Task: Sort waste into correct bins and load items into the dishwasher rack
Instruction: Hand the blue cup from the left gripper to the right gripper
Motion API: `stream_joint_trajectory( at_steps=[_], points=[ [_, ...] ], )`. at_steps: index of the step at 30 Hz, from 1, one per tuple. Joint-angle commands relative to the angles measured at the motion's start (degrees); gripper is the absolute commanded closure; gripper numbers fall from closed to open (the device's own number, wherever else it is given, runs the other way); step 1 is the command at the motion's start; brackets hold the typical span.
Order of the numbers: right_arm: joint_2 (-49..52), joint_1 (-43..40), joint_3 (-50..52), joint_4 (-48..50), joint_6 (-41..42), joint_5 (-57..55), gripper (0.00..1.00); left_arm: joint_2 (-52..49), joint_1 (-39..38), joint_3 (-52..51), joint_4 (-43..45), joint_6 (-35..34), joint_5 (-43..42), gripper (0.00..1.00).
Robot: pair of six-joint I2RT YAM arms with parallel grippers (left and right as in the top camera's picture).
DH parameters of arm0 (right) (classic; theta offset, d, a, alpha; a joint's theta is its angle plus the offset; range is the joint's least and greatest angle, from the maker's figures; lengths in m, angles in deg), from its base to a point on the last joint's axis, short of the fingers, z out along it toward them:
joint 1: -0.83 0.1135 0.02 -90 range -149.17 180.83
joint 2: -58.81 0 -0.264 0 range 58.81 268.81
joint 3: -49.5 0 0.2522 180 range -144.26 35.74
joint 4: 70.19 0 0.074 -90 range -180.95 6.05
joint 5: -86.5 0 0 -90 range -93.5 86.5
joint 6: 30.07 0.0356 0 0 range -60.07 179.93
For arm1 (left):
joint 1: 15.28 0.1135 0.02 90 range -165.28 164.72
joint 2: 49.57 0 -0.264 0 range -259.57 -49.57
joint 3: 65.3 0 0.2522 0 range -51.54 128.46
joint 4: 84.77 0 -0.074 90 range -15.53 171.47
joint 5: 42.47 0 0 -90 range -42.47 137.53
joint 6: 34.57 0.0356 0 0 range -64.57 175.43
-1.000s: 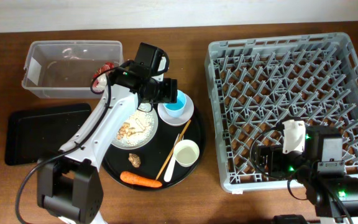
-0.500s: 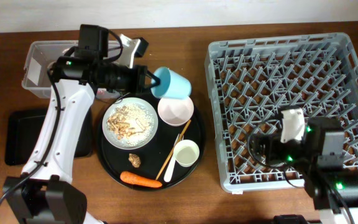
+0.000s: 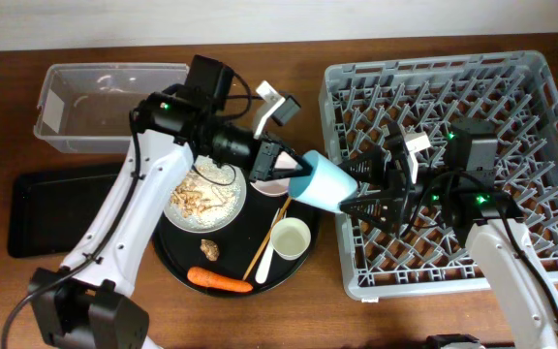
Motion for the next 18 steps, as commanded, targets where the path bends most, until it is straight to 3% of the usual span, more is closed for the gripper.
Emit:
stream_joint_trajectory(
  at_steps=[1,3,8,11,12,13,15,16,18],
  points=[
    [0.0,0.3,-0.7,0.2,-0.2,1.8,0.12,0.2,-1.2,0.0,3.3,-4.6,2.0,1.00],
    [0.0,0.3,-0.7,0.0,1.1,1.9,0.29,0.2,-1.2,0.0,5.8,-7.1,4.1,1.00],
    [0.0,0.3,-0.7,0.0,1.1,1.9,0.47,0.2,-1.2,0.0,6.4,-7.1,4.1,0.99],
    [0.0,0.3,-0.7,0.0,1.1,1.8,0.54,0.2,-1.2,0.0,6.1,-7.1,6.6,0.78],
    [0.0,0.3,-0.7,0.0,5.9,-2.4,0.54,0.2,-0.9,0.0,5.5,-7.1,10.8,0.68],
    [0.0,0.3,-0.7,0.0,9.1,-5.7,0.55,0.2,-0.2,0.0,3.6,-7.1,17.1,0.66],
    [-0.6,0.3,-0.7,0.0,16.1,-13.6,0.71,0.2,1.7,0.0,-1.3,-9.4,31.7,0.66],
    [-1.6,0.3,-0.7,-0.2,19.5,-18.8,0.72,0.2,3.4,0.0,-3.4,-12.3,38.9,0.67],
    [-5.4,0.2,-0.9,-5.8,21.9,-32.5,0.74,0.2,7.6,0.0,-5.3,-12.7,41.7,0.67]
  ],
)
